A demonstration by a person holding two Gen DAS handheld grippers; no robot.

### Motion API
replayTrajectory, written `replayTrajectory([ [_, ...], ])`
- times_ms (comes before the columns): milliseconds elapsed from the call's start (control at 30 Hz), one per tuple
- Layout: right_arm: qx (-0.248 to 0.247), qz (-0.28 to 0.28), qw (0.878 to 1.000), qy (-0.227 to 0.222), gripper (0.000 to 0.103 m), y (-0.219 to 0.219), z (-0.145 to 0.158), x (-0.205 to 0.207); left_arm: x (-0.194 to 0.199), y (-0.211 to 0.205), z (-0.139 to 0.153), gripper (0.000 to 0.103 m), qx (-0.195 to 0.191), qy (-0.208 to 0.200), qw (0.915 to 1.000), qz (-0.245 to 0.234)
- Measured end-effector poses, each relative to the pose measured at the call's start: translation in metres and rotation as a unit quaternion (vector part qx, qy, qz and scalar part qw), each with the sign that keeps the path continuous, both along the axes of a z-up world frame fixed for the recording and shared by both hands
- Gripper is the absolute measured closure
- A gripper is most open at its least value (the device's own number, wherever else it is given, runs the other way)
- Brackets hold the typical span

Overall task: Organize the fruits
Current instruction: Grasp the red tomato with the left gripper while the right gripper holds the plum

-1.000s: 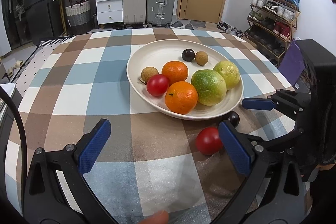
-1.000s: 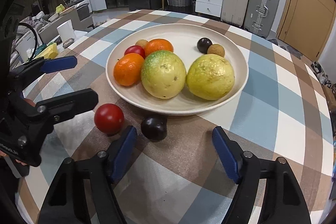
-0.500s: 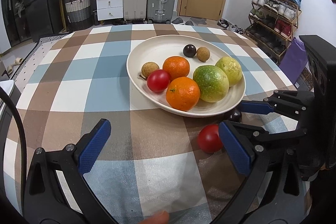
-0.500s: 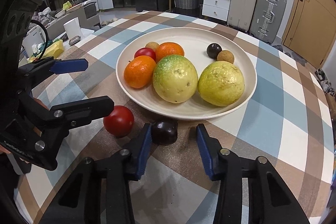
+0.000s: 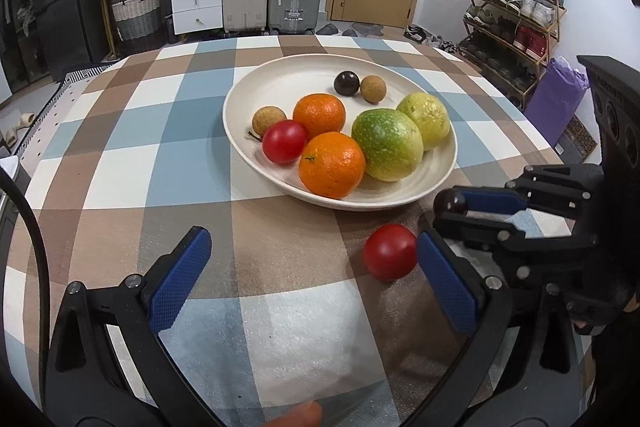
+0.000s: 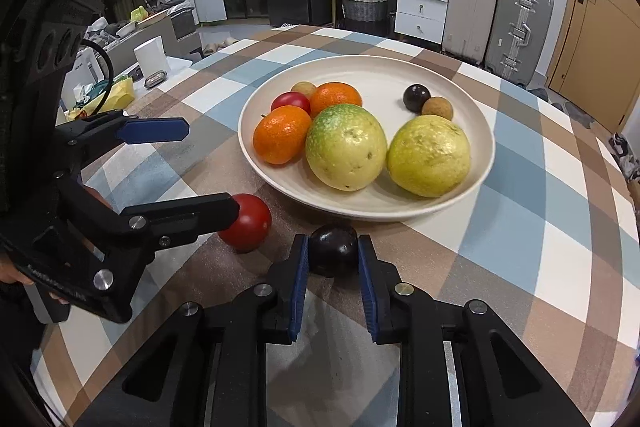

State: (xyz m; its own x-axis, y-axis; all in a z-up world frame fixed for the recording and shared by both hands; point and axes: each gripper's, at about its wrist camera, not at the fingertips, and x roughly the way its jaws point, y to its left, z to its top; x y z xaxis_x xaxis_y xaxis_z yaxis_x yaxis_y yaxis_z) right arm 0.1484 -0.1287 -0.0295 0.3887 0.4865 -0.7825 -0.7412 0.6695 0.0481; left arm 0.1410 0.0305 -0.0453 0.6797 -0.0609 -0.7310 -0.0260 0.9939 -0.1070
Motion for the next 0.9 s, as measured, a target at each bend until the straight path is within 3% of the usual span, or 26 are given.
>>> replayTrajectory([
  [200, 0.025, -0.026, 0.999, -0.004, 0.079, -0.015, 0.008, 0.005, -0.001, -0.013, -0.002, 0.002, -0.006, 0.007, 0.9994, -0.033],
  [433, 0.021, -0.023, 0.999, -0.005, 0.079, -0.014, 0.007, 0.005, 0.002, -0.030, -0.009, 0.030, -0.003, 0.033, 0.9968, -0.073],
  [767, 0.019, -0.020, 1.000, -0.007, 0.079, -0.012, 0.006, 0.003, 0.004, -0.031, -0.008, 0.052, -0.009, 0.031, 0.9961, -0.082],
  [900, 0.019, -0.021, 1.000, -0.006, 0.079, -0.012, 0.005, 0.003, 0.004, -0.030, -0.007, 0.072, -0.015, 0.028, 0.9955, -0.089],
])
